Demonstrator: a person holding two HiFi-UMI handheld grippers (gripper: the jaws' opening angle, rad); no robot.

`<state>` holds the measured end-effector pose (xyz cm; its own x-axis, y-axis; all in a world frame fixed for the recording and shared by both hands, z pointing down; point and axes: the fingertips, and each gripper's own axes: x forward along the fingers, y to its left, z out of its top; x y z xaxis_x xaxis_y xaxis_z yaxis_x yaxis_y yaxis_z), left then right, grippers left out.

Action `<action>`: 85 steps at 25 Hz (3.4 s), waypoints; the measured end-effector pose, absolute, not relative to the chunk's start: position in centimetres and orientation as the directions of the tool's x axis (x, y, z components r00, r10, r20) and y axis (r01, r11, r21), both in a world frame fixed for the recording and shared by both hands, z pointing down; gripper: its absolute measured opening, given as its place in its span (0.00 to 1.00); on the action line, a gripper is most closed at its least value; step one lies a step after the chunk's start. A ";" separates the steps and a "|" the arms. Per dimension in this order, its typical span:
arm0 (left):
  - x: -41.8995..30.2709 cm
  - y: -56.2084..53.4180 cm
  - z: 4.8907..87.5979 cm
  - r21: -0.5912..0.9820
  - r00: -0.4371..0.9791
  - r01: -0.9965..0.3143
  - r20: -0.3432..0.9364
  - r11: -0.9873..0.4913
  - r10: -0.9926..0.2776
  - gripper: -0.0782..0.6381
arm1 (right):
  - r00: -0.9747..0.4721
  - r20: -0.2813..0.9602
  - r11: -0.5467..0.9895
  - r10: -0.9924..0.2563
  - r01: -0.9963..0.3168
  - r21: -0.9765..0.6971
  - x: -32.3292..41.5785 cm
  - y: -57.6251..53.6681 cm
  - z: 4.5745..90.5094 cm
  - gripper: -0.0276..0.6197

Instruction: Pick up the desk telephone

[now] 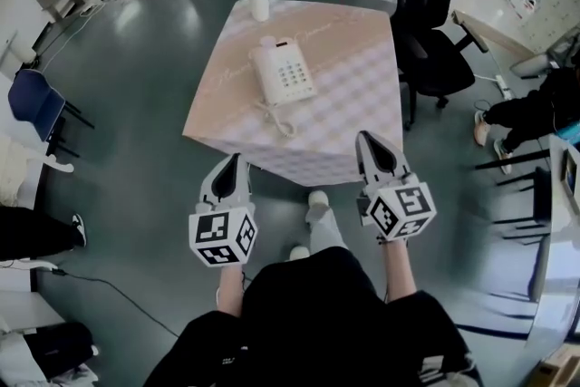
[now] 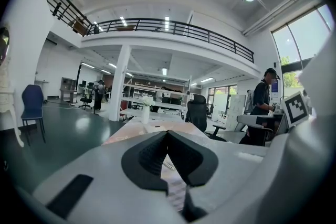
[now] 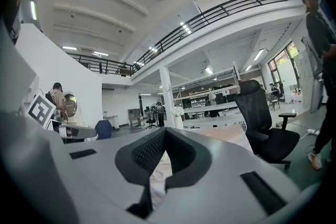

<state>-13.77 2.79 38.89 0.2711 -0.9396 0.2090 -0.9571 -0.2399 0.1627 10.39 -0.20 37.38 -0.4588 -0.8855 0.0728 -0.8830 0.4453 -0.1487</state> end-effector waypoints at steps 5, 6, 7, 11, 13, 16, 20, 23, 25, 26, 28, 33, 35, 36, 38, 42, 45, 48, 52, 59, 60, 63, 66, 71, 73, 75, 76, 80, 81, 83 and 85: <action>-13.8 -1.0 39.3 0.169 0.244 -0.963 0.227 -0.209 -0.943 0.11 | -0.492 0.085 0.476 -0.866 -0.865 -0.159 10.0 -4.8 37.9 0.03; -13.7 -1.8 39.4 0.172 0.239 -0.964 0.230 -0.202 -0.943 0.11 | -0.499 0.088 0.483 -0.862 -0.861 -0.160 10.0 -5.9 37.9 0.03; -13.7 -2.6 39.4 0.177 0.232 -0.965 0.233 -0.193 -0.944 0.11 | -0.506 0.091 0.489 -0.858 -0.857 -0.161 10.0 -7.1 37.9 0.03; -13.7 -6.0 40.0 0.208 0.199 -0.967 0.257 -0.146 -0.946 0.11 | -0.544 0.097 0.524 -0.833 -0.834 -0.173 9.6 -11.5 37.8 0.03; -13.7 -7.4 40.3 0.217 0.186 -0.968 0.274 -0.128 -0.944 0.11 | -0.564 0.109 0.540 -0.819 -0.821 -0.185 9.3 -13.5 38.1 0.03; -13.8 -9.7 41.0 0.230 0.179 -0.967 0.296 -0.111 -0.938 0.11 | -0.588 0.128 0.558 -0.799 -0.803 -0.208 8.8 -16.4 38.9 0.03; -13.6 -12.5 42.0 0.261 0.175 -0.961 0.314 -0.092 -0.933 0.11 | -0.626 0.149 0.588 -0.765 -0.775 -0.233 7.8 -19.9 40.1 0.03; -13.4 -14.6 43.0 0.267 0.162 -0.961 0.332 -0.072 -0.929 0.11 | -0.654 0.166 0.613 -0.738 -0.753 -0.242 7.0 -22.3 41.0 0.03; -13.2 -15.9 43.7 0.270 0.162 -0.960 0.344 -0.068 -0.925 0.11 | -0.667 0.184 0.624 -0.722 -0.743 -0.241 6.6 -23.9 41.8 0.03; -13.1 -16.5 44.1 0.273 0.164 -0.960 0.351 -0.067 -0.922 0.11 | -0.673 0.193 0.630 -0.714 -0.738 -0.242 6.4 -24.7 42.2 0.03; -12.9 -17.6 44.8 0.284 0.169 -0.957 0.365 -0.064 -0.916 0.11 | -0.685 0.209 0.638 -0.698 -0.728 -0.253 6.0 -26.1 42.9 0.03; -13.0 -20.2 47.3 0.306 0.155 -0.952 0.423 -0.020 -0.893 0.11 | -0.718 0.249 0.652 -0.650 -0.695 -0.303 4.7 -29.0 45.0 0.03; -12.8 -21.2 48.3 0.327 0.167 -0.945 0.436 -0.017 -0.884 0.11 | -0.729 0.267 0.662 -0.630 -0.684 -0.306 4.2 -29.9 46.0 0.03; -12.7 -21.6 48.8 0.339 0.175 -0.941 0.443 -0.017 -0.879 0.11 | -0.730 0.277 0.664 -0.625 -0.683 -0.305 4.0 -30.3 46.5 0.03; -12.6 -22.4 49.7 0.350 0.185 -0.937 0.462 -0.013 -0.867 0.11 | -0.728 0.294 0.659 -0.619 -0.685 -0.309 3.7 -31.0 47.6 0.03; -12.6 -23.7 51.1 0.361 0.196 -0.933 0.498 -0.004 -0.845 0.11 | -0.726 0.320 0.636 -0.609 -0.688 -0.349 3.4 -32.4 49.4 0.03; -12.7 -24.7 52.1 0.369 0.200 -0.929 0.523 0.009 -0.828 0.11 | -0.717 0.345 0.616 -0.606 -0.697 -0.367 3.3 -33.5 50.6 0.03; -12.9 -25.8 52.9 0.372 0.209 -0.928 0.549 0.013 -0.810 0.11 | -0.700 0.355 0.586 -0.620 -0.713 -0.385 3.1 -34.7 51.5 0.03; -13.3 -27.3 53.5 0.395 0.227 -0.919 0.551 0.012 -0.803 0.12 | -0.688 0.362 0.535 -0.629 -0.721 -0.441 2.7 -36.2 52.9 0.03; -12.8 -29.5 55.5 0.483 0.276 -0.875 0.555 0.033 -0.785 0.36 | -0.697 0.395 0.446 -0.599 -0.699 -0.559 1.6 -37.6 55.9 0.24; -12.9 -29.8 55.8 0.500 0.271 -0.864 0.555 0.055 -0.786 0.41 | -0.696 0.397 0.419 -0.599 -0.694 -0.585 1.5 -37.8 56.3 0.27; -12.4 -30.4 56.6 0.534 0.283 -0.841 0.563 0.082 -0.776 0.51 | -0.692 0.413 0.339 -0.592 -0.678 -0.652 1.6 -38.0 57.7 0.36; -11.5 -30.8 57.6 0.563 0.331 -0.823 0.580 0.073 -0.744 0.54 | -0.695 0.434 0.304 -0.573 -0.672 -0.675 1.2 -38.2 58.3 0.38; -10.8 -31.2 59.0 0.605 0.387 -0.792 0.604 0.084 -0.696 0.55 | -0.715 0.459 0.255 -0.528 -0.649 -0.717 0.4 -38.3 59.0 0.39; -10.6 -31.2 59.3 0.606 0.403 -0.791 0.618 0.083 -0.675 0.55 | -0.724 0.475 0.244 -0.500 -0.644 -0.725 0.1 -38.1 59.4 0.39; -10.5 -31.3 59.5 0.609 0.411 -0.788 0.626 0.087 -0.662 0.55 | -0.733 0.490 0.231 -0.471 -0.639 -0.734 -0.1 -37.8 59.9 0.39; -10.5 -31.3 59.6 0.613 0.414 -0.784 0.628 0.092 -0.659 0.55 | -0.737 0.494 0.225 -0.460 -0.636 -0.739 -0.2 -37.8 60.1 0.38; -10.4 -31.4 60.0 0.637 0.440 -0.765 0.628 0.099 -0.642 0.55 | -0.748 0.499 0.218 -0.437 -0.627 -0.748 -0.3 -37.7 60.6 0.36; -10.3 -31.4 60.0 0.642 0.451 -0.761 0.626 0.092 -0.637 0.55 | -0.754 0.494 0.216 -0.432 -0.619 -0.755 -0.3 -37.7 60.6 0.36; -10.3 -31.6 60.0 0.651 0.468 -0.755 0.620 0.080 -0.630 0.55 | -0.770 0.480 0.209 -0.421 -0.597 -0.775 -0.5 -37.7 60.6 0.36; -10.3 -31.6 60.0 0.658 0.475 -0.749 0.613 0.076 -0.632 0.55 | -0.771 0.484 0.208 -0.413 -0.597 -0.775 -0.4 -37.8 60.6 0.36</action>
<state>-10.29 -31.57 60.01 0.4747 -0.6319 0.6127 -0.7489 0.0757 0.6583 -0.42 -37.79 60.62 -0.7714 -0.4132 0.4839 -0.5973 0.2079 -0.7746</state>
